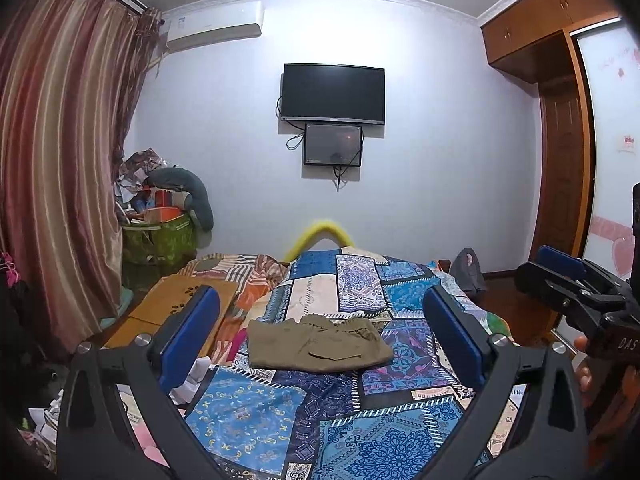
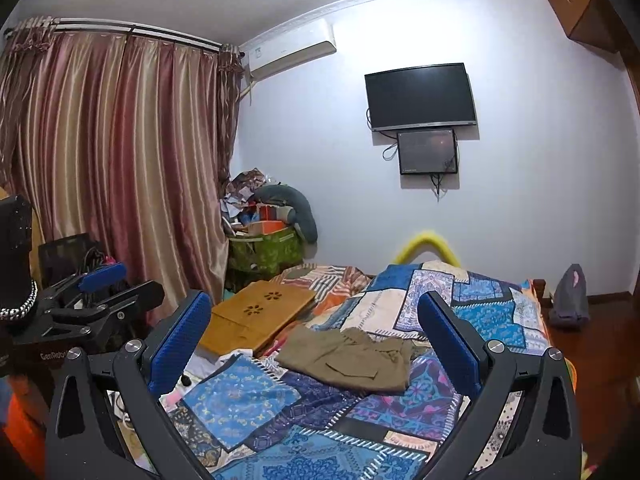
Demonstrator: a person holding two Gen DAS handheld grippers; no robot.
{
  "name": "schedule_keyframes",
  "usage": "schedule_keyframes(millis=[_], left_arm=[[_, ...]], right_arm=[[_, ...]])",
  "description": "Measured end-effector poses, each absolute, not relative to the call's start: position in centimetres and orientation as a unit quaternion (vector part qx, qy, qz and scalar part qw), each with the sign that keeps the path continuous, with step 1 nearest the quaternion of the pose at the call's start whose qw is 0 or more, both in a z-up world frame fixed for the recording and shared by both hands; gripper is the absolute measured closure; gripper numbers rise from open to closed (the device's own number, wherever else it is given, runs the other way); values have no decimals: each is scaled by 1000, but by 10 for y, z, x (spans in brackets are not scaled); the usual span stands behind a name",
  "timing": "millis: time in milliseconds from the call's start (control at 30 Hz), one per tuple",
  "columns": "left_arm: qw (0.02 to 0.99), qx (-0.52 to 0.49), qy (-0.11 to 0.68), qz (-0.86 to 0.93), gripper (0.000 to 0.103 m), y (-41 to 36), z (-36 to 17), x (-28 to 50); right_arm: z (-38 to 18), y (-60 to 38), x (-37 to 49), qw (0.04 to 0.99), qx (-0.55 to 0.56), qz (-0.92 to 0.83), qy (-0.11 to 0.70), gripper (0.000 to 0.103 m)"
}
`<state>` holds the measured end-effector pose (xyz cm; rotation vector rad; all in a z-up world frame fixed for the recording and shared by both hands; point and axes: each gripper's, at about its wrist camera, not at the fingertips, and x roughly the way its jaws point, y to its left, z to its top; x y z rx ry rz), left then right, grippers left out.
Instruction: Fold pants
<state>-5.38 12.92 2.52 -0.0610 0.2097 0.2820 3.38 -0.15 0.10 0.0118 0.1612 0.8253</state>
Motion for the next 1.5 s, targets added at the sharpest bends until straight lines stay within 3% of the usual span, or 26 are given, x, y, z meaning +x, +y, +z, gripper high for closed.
schedule_keyframes(millis=[1500], left_arm=[[986, -25, 128, 101, 0, 129, 16, -43]], right_arm=[[1, -8, 40, 919, 21, 385, 85, 0]])
